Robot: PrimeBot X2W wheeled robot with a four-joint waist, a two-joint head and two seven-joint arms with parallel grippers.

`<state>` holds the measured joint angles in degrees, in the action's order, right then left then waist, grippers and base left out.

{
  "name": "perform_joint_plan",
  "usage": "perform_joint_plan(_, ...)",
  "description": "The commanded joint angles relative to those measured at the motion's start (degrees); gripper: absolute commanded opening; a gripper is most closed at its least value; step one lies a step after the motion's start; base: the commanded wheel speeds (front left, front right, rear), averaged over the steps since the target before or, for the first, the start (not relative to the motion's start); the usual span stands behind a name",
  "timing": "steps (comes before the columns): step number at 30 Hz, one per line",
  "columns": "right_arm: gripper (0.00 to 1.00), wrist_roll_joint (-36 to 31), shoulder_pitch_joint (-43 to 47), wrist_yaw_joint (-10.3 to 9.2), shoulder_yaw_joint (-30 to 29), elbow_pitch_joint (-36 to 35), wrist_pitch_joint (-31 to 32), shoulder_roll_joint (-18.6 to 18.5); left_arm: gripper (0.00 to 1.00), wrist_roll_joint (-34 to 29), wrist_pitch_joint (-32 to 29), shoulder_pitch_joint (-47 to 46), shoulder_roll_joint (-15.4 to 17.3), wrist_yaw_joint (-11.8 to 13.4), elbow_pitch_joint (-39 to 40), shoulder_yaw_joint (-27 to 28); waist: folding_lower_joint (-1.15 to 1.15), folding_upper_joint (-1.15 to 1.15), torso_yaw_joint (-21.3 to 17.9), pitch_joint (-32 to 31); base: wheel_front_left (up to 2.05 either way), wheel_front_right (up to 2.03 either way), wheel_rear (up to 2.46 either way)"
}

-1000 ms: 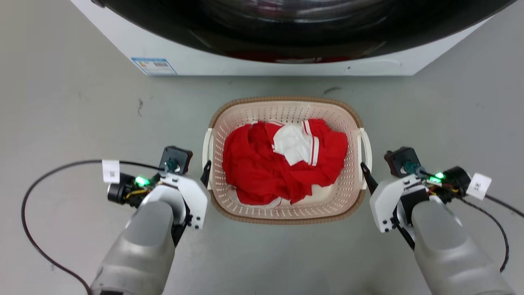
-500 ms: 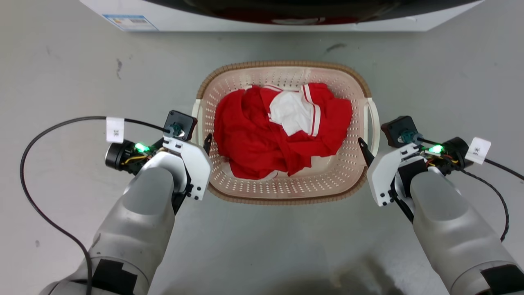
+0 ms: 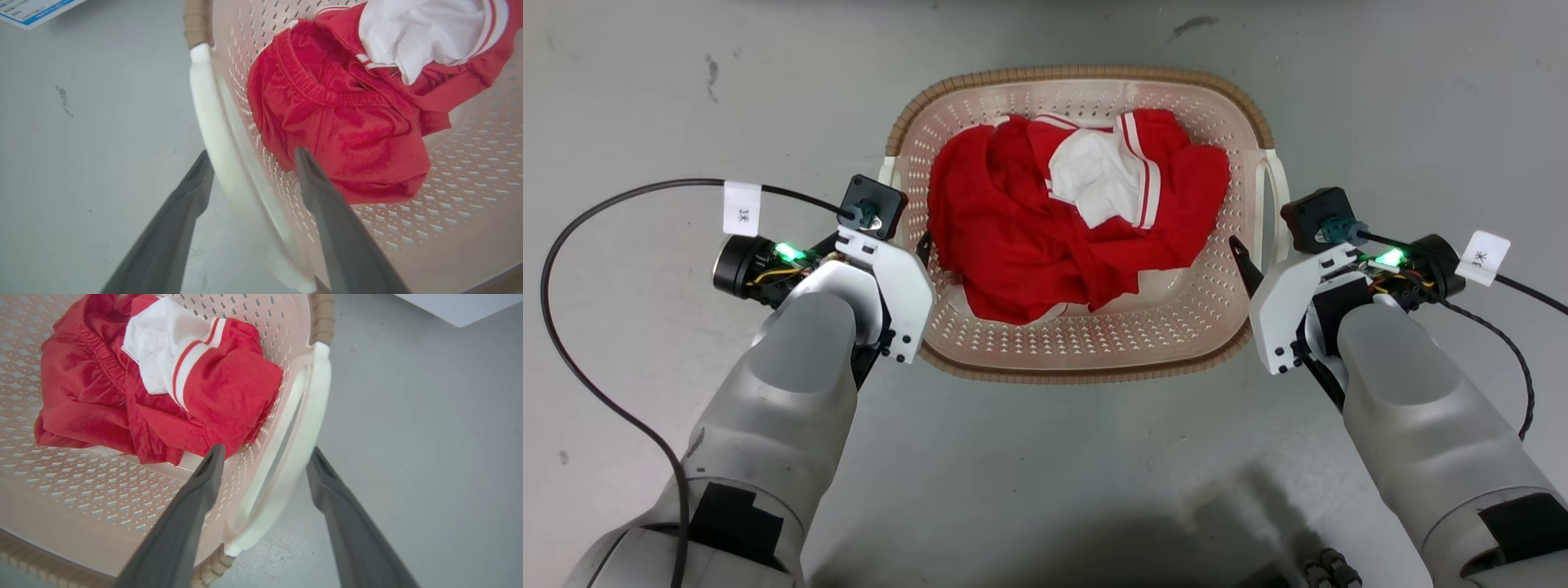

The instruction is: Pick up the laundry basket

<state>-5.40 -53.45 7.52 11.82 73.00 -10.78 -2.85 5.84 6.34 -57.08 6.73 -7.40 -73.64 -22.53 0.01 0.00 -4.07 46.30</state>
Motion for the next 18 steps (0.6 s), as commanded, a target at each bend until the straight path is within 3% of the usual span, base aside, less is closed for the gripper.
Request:
perform_joint_plan(1, 1.0, 0.8, -1.2, -0.05, 0.6, 0.2, 0.1, -0.1, 1.0, 0.4, -0.3, -0.8, 0.3, 0.0, -0.1, -0.5, -0.01, 0.0, -0.1, 0.7, 0.0, 0.0, 0.0)
perform_joint_plan(14, 1.0, 6.2, -2.2, -0.05, 5.0, 0.4, 2.3, -0.1, 1.0, 2.6, -3.1, -1.9, 0.6, 0.0, -0.2, -4.6, -0.01, 0.0, -0.2, 3.1, 0.0, 0.0, 0.0)
perform_joint_plan(15, 0.72, 6.6, -2.1, -0.05, 5.4, 0.4, 2.4, -0.1, 0.73, 2.7, -3.5, -1.8, 0.6, 0.0, -0.2, -5.1, -0.01, 0.0, -0.3, 3.1, 0.0, 0.0, 0.0)
perform_joint_plan(16, 0.0, 7.1, -2.1, -0.05, 5.7, 0.4, 2.5, -0.1, 0.13, 3.0, -3.7, -1.7, 0.5, 0.0, -0.2, -5.6, -0.01, 0.0, -0.3, 3.2, 0.0, 0.0, 0.0)
perform_joint_plan(17, 0.0, 7.4, -2.0, -0.05, 6.2, 0.4, 2.9, -0.1, 0.0, 3.3, -3.8, -1.8, 0.5, 0.0, -0.2, -5.9, -0.01, 0.0, -0.3, 3.2, 0.0, 0.0, 0.0)
perform_joint_plan(18, 0.0, 8.0, -1.9, -0.05, 6.6, 0.4, 3.0, -0.1, 0.0, 3.7, -4.3, -1.6, 0.4, 0.0, -0.2, -6.3, -0.01, 0.0, -0.3, 3.2, 0.0, 0.0, 0.0)
